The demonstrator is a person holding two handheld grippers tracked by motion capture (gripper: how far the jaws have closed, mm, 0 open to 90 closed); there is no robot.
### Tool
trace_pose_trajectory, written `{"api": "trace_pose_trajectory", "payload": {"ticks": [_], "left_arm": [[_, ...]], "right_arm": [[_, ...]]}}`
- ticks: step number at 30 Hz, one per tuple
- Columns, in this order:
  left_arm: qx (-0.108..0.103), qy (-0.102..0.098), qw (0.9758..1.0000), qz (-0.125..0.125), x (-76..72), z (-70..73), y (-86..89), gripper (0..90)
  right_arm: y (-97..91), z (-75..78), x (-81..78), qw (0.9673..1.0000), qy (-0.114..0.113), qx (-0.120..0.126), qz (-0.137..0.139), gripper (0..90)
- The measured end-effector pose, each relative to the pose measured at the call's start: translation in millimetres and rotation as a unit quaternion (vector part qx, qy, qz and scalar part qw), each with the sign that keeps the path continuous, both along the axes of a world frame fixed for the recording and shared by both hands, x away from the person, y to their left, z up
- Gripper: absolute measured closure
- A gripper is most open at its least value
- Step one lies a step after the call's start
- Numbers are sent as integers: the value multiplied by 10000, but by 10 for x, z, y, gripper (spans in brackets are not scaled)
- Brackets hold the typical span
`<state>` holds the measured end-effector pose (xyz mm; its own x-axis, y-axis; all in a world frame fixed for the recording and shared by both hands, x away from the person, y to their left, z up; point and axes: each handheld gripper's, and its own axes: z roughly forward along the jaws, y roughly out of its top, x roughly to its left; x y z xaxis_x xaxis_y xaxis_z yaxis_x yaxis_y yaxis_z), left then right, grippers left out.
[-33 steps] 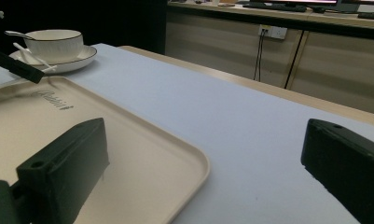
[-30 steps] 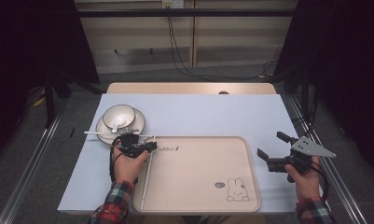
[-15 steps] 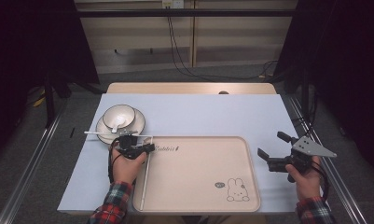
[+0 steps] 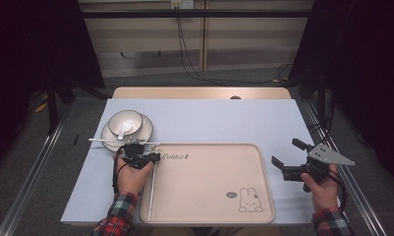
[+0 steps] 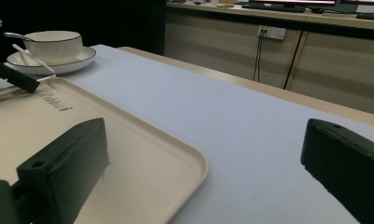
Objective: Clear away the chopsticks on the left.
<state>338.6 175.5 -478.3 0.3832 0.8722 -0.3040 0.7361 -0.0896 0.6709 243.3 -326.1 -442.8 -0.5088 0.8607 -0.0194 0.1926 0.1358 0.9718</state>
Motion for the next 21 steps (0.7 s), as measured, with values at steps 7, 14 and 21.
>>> {"api": "trace_pose_trajectory", "payload": {"ticks": [7, 14, 21], "left_arm": [[27, 21, 10000, 26, -6, 6, 0, 773], [29, 17, 10000, 48, -3, 8, 6, 756], [45, -10, 10000, -20, -7, 43, 16, 735]], "right_arm": [[0, 0, 2, 10000, 0, -1, -15, 2], [0, 0, 1, 10000, 5, -5, 4, 2], [0, 0, -1, 10000, -1, -9, 4, 5]]}}
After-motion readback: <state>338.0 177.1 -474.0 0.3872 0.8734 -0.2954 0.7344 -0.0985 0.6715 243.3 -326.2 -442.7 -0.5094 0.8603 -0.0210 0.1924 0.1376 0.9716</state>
